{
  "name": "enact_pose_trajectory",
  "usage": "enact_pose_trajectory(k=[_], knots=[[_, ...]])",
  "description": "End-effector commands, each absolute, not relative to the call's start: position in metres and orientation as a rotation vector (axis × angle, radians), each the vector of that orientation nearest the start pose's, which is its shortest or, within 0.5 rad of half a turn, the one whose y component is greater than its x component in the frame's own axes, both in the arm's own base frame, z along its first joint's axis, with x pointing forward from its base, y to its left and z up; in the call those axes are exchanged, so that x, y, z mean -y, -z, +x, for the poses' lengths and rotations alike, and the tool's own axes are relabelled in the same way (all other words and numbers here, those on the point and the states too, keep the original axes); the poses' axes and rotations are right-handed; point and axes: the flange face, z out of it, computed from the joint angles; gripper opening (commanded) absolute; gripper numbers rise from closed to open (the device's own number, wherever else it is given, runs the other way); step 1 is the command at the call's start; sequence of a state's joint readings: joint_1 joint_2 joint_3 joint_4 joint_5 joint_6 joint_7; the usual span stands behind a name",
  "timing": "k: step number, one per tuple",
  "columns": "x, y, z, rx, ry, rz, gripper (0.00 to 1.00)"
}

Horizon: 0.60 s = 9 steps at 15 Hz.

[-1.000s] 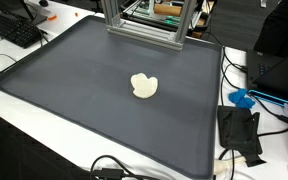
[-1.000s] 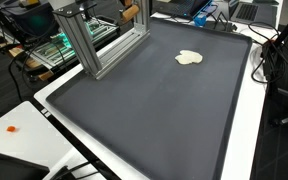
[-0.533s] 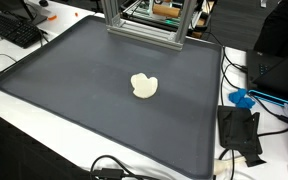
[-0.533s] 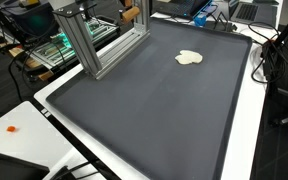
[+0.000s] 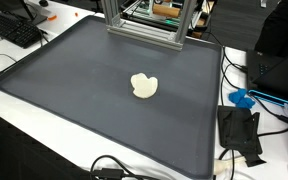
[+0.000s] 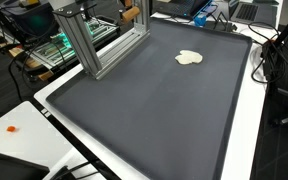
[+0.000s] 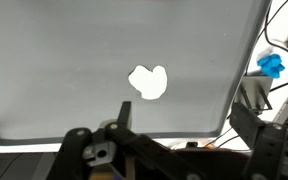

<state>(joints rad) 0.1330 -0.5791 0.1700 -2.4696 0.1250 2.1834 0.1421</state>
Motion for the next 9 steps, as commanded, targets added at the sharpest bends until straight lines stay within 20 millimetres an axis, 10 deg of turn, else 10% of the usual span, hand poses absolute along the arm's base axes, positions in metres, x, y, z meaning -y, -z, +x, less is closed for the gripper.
enact_pose_trajectory(k=[1, 9], knots=[[-0.137, -0.493, 0.420, 0.065, 0.457, -3.028, 1.00], [-0.134, -0.430, 0.470, -0.036, 0.392, -3.007, 1.00]])
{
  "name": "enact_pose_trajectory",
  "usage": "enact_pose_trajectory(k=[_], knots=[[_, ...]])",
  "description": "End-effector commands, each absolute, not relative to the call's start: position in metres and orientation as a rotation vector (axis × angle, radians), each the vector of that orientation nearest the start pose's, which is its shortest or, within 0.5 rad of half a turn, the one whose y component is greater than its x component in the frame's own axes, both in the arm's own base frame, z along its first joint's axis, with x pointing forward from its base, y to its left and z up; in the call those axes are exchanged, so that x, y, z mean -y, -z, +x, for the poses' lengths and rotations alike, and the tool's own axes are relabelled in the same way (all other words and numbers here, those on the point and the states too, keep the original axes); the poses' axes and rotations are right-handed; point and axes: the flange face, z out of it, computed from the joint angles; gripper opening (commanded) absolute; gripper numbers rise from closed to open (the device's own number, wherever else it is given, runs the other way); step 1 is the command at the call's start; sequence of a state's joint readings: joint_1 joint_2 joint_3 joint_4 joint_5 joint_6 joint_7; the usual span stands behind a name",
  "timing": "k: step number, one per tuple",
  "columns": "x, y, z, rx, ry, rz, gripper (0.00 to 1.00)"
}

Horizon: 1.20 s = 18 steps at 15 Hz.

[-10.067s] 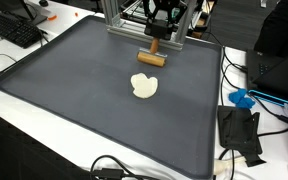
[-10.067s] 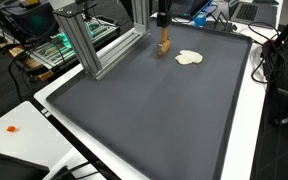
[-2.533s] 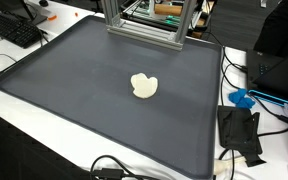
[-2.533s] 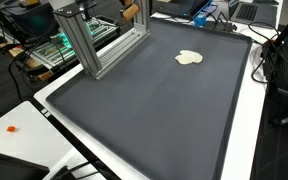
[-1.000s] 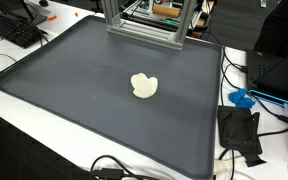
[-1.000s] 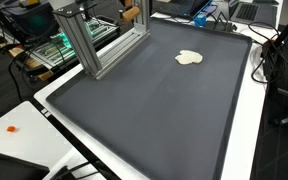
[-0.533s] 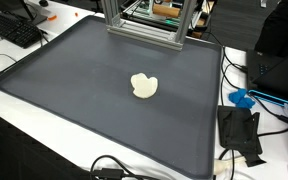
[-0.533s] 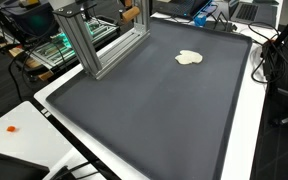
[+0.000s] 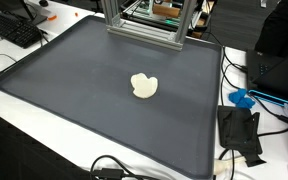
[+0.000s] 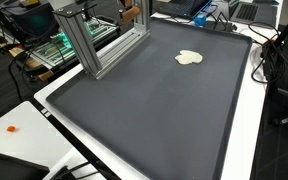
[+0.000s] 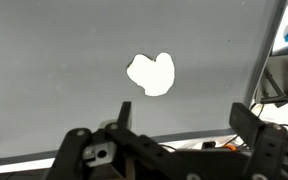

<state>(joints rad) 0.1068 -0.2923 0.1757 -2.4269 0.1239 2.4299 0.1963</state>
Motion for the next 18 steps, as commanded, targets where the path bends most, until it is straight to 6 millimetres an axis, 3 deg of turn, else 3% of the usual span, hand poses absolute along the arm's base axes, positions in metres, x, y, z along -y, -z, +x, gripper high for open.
enact_pose_trajectory(k=[1, 10, 18], knots=[[-0.134, -0.424, 0.474, -0.027, 0.379, -3.006, 1.00], [-0.131, -0.391, 0.491, -0.009, 0.321, -3.004, 1.00], [-0.133, -0.397, 0.490, -0.030, 0.313, -3.006, 1.00]])
